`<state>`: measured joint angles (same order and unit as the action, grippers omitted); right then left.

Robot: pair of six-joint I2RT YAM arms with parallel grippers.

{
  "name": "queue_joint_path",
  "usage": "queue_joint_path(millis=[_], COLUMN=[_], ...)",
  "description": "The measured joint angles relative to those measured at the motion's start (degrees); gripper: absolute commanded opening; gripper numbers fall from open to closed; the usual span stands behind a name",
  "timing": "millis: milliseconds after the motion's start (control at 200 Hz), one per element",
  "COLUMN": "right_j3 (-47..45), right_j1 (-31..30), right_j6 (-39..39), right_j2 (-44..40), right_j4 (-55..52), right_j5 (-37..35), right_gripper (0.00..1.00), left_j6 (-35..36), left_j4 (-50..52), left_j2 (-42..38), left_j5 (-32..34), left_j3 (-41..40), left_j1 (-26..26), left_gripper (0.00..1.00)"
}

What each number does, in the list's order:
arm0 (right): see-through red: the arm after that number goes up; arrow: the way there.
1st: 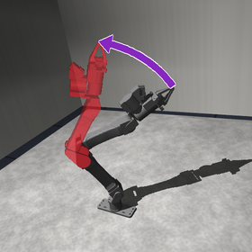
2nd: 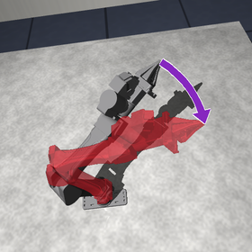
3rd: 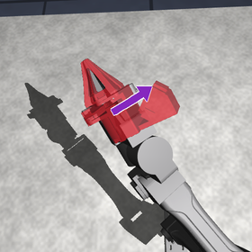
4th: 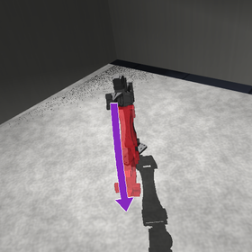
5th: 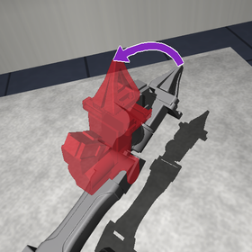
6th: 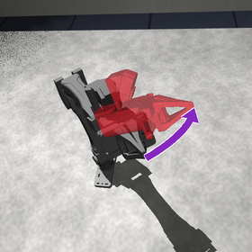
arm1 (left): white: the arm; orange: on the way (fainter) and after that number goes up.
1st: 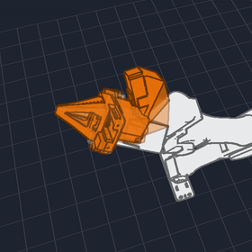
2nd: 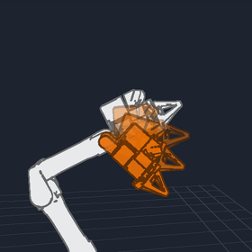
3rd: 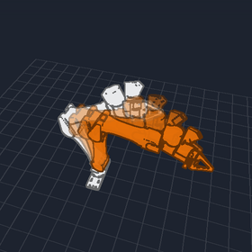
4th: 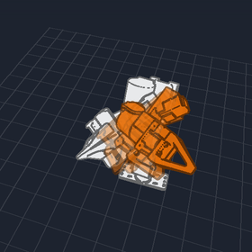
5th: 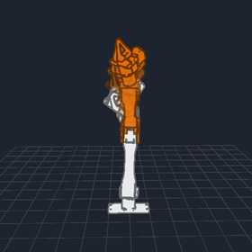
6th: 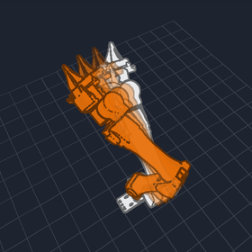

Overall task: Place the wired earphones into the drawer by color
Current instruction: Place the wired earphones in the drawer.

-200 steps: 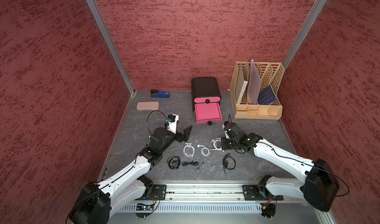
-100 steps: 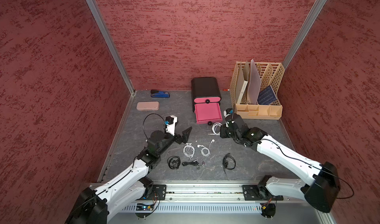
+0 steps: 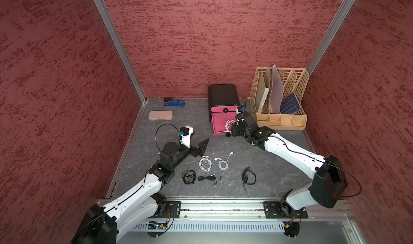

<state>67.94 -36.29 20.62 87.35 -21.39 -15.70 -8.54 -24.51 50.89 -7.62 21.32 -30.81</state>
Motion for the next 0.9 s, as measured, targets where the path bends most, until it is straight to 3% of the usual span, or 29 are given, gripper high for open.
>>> queue_joint_path(millis=[406,902], right_j3=[1.0,2.6], right_j1=[5.3,6.6], right_j6=[-0.8,0.0], right_j2=[8.3,13.2], right_j4=[6.4,10.5], right_j5=[2.5,5.7], right_gripper=[0.05,0.05], left_j6=[0.0,0.0], left_j4=[0.0,0.0], left_j2=[0.0,0.1], left_j5=[0.0,0.0], left_j3=[0.0,0.0], left_j1=[0.0,0.0], left_gripper=[1.0,1.0])
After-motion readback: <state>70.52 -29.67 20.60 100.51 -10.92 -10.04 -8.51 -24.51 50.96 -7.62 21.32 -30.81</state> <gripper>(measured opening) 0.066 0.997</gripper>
